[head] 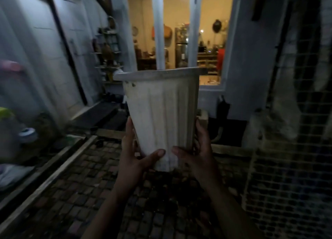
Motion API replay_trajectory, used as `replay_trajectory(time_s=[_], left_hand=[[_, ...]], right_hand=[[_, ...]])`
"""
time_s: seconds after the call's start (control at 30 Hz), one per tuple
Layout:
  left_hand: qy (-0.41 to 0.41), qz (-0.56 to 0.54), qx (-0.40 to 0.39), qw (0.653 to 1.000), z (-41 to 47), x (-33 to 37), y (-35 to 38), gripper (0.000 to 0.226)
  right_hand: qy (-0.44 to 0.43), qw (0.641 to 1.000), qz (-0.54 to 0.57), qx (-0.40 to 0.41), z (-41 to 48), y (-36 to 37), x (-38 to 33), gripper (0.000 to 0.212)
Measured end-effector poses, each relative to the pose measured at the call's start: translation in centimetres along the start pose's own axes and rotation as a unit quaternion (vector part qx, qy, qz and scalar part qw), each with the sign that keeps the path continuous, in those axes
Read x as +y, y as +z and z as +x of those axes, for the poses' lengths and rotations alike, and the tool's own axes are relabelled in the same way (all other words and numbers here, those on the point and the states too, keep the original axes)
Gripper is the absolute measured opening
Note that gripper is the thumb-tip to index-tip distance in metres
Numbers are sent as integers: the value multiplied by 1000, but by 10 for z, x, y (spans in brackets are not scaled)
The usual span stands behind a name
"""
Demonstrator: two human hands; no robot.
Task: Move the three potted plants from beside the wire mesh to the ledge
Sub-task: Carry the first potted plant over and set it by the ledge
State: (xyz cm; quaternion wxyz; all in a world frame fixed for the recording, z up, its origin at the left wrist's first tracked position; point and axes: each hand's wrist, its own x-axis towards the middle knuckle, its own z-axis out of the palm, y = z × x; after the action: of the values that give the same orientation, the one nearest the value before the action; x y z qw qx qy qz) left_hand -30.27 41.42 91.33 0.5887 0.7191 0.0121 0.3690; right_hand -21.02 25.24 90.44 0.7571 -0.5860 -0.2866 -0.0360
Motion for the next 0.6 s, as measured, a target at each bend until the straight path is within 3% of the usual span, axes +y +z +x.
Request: replay_trajectory(time_s=[0.23,0.6], left_hand=[[9,25,70,997,51,-25,-94,110],[-6,77,224,971,179,-116,-140,112]], right_hand=[[0,995,26,-94,69,103,50,87],[38,954,97,-280,243,200,178,95]])
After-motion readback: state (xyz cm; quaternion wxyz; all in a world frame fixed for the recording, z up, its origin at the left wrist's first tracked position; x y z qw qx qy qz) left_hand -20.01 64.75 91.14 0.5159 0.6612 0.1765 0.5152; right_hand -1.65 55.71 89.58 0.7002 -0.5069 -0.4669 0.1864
